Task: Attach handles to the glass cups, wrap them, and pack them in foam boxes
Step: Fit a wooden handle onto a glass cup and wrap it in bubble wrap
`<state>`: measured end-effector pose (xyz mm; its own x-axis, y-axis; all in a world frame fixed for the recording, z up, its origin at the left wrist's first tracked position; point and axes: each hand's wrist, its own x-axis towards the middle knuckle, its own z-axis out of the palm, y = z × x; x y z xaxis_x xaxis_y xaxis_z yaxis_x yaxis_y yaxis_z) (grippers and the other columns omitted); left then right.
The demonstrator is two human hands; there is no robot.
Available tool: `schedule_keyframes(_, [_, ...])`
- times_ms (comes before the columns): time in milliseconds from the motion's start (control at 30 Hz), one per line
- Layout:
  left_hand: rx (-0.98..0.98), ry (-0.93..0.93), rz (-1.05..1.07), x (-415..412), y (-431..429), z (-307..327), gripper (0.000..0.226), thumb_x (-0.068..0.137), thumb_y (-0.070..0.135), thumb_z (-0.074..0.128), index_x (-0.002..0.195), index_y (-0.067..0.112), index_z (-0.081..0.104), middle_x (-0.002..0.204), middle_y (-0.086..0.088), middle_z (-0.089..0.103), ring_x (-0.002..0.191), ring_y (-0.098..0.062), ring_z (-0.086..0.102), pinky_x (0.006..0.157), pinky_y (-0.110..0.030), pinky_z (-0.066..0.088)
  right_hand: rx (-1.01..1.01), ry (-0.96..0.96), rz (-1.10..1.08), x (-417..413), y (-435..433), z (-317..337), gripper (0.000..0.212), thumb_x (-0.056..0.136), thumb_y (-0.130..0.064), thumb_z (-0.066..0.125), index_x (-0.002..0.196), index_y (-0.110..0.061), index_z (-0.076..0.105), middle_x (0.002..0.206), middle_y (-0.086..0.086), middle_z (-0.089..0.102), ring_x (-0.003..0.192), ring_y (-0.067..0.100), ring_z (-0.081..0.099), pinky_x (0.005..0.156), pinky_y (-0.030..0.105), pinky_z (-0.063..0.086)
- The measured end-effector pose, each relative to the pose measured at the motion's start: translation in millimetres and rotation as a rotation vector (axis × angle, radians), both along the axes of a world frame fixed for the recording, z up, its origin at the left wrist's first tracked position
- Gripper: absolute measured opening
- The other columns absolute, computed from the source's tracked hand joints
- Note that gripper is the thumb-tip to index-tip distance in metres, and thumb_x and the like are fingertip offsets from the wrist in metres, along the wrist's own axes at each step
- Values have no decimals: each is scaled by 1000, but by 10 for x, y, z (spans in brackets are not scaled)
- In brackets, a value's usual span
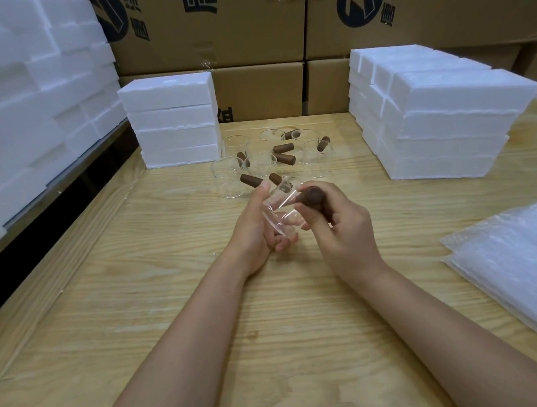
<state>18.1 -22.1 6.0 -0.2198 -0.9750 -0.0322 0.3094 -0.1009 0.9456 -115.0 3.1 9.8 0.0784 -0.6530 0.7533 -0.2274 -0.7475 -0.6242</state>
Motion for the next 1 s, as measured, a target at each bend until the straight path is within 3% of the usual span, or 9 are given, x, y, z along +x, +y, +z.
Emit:
schedule_keyframes(67, [23,14,3,23,-5,-1,55,98,53,25,95,13,64,60,-9,63,35,-15,41,36,-17,26,-27,35,29,3,17,0,16,94,-20,55,108,-29,53,88,-26,62,67,3,60,61,27,51])
schedule_keyframes(133, [39,10,16,34,-12,-9,56,98,53,25,103,9,60,57,-8,62,35,-15,41,36,-17,26,-1,25,64,0,23,6,14,97,-40,46,108,-36,51,90,-29,62,66,1,58,60,20,49])
schedule_keyframes(200, [48,2,34,27,-16,-15,56,99,51,26,116,5,54,60,-8,62,37,-16,46,37,-17,30,57,-12,84,-3,17,10,17,96,-47,41,105,-38,53,90,-26,62,64,2,56,61,18,44])
schedule_keyframes(367, [-10,-21,67,-13,20,4,49,99,46,33,122,9,54,80,-12,65,54,-20,58,46,-24,41,255,-199,165,9,-17,50,22,94,-33,40,92,-24,61,86,-16,65,64,0,50,59,20,40])
schedule_keyframes(467, [-28,-33,80,-35,56,28,64,88,50,42,131,3,50,86,-16,65,63,-24,60,54,-25,46,334,-299,174,5,-26,84,28,96,-26,35,88,-17,61,74,-19,64,53,3,39,50,20,36])
schedule_keyframes(633, [-23,-49,107,-41,59,37,62,92,48,49,132,0,48,93,-23,61,69,-30,58,55,-27,46,349,-300,190,41,0,73,31,97,-29,31,91,-17,59,65,-23,58,52,5,37,50,19,37])
schedule_keyframes(733, [11,-34,107,-19,44,29,55,100,44,37,132,0,48,102,-28,59,77,-34,57,58,-28,47,372,-316,221,62,8,61,28,96,-27,36,97,-18,62,70,-15,59,53,4,40,51,17,41])
schedule_keyframes(867, [-1,-12,75,-12,39,15,46,101,42,32,124,8,54,98,-22,62,72,-29,60,61,-29,47,380,-324,244,57,19,88,23,95,-24,42,95,-12,62,71,-18,62,52,2,44,51,17,42])
schedule_keyframes(1000, [-1,-1,56,-11,37,6,46,101,41,33,124,8,54,90,-15,63,68,-26,60,55,-26,49,412,-388,252,43,19,115,28,94,-27,44,81,-22,68,57,-13,52,47,7,38,47,19,39])
